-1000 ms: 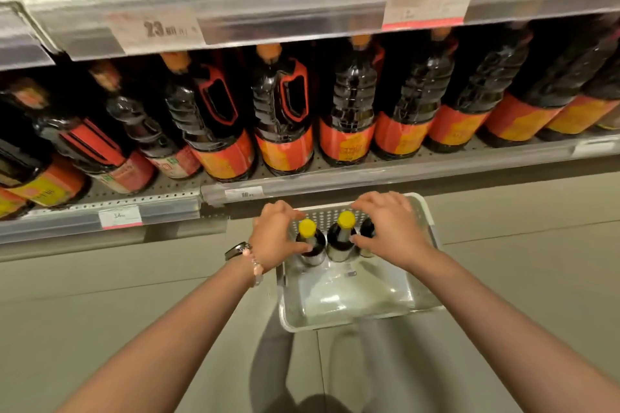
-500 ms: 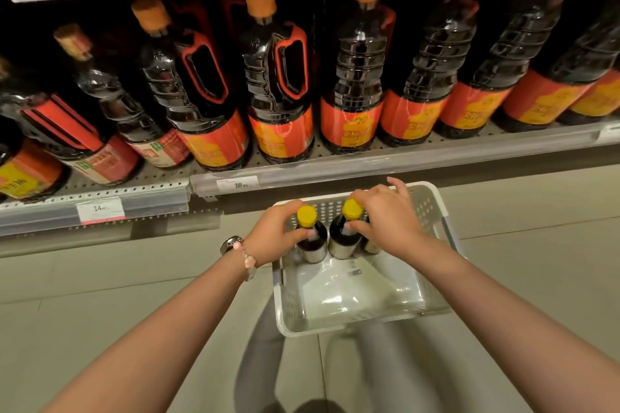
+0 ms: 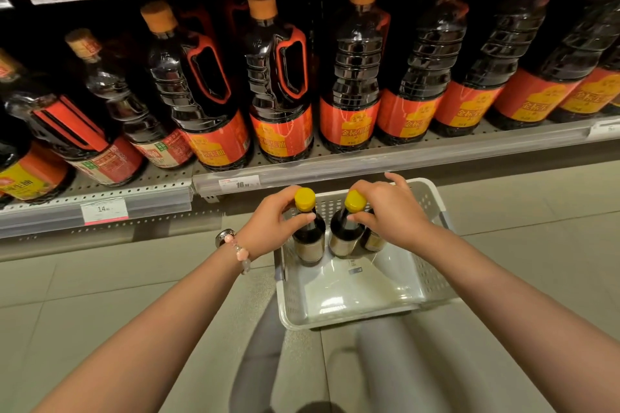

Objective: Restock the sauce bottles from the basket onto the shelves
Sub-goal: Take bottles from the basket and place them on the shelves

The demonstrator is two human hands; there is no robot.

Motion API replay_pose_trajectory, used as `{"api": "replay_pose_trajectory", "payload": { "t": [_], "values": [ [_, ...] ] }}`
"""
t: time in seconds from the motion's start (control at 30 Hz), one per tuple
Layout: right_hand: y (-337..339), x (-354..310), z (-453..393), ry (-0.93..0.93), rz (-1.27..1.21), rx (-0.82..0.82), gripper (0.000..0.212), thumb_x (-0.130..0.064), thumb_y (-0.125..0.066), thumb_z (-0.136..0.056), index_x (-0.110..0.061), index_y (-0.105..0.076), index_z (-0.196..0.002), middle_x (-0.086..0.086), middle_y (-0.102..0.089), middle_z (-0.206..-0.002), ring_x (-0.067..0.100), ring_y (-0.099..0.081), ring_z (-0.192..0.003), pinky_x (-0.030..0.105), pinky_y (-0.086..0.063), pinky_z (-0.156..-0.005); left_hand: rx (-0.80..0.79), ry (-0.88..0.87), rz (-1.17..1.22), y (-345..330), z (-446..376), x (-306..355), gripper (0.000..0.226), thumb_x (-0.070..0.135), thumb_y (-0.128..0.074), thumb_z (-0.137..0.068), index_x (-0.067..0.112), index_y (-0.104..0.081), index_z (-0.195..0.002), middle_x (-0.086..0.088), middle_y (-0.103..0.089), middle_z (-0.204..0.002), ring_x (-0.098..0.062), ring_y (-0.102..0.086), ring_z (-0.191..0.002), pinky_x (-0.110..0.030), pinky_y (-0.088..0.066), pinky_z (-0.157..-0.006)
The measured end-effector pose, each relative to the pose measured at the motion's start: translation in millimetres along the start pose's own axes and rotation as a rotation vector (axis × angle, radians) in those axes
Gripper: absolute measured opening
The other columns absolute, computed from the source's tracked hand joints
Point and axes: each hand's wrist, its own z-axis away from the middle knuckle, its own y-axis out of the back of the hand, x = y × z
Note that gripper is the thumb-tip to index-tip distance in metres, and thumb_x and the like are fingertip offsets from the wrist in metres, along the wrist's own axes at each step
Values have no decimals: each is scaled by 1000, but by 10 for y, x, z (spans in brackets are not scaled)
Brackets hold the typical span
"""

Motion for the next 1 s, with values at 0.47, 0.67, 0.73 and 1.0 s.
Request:
{"api": "replay_pose_trajectory", "payload": {
  "t": [0.47,0.67,0.73,1.0],
  "values": [
    [772,-249,174,94,-323,38,22,-26,-62,-86,-10,-48,-94,11,-60,-87,29,-57,-81,47,-49,-72,8,-69,154,371,175,827,29,41,-53,-85,17,-50,-101,-20,-58,-105,-35,-56,-106,-52,-44,-96],
    [1306,-424,266,154,-345,103,21,-28,-58,-88,-12,-44,-88,12,-57,-83,27,-55,-76,50,-48,-71,45,-79,208,609,227,1314,8,23,-50,-94,22,-48,-101,4,-63,-86,-18,-63,-94,-38,-48,-95],
    [1520,-503,308,154,-363,126,21,-28,-58,-88,-11,-45,-92,14,-59,-82,28,-58,-75,49,-50,-70,66,-102,211,693,242,1502,5,26,-50,-90,23,-48,-94,4,-62,-83,-15,-62,-87,-37,-49,-92],
    [2475,-884,543,198,-387,178,23,-30,-55,-89,-10,-46,-95,17,-58,-84,23,-53,-65,40,-44,-61,162,-117,170,1135,308,2328,10,11,-54,-84,2,-49,-83,10,-58,-67,-1,-53,-65,-13,-44,-71]
  ]
}}
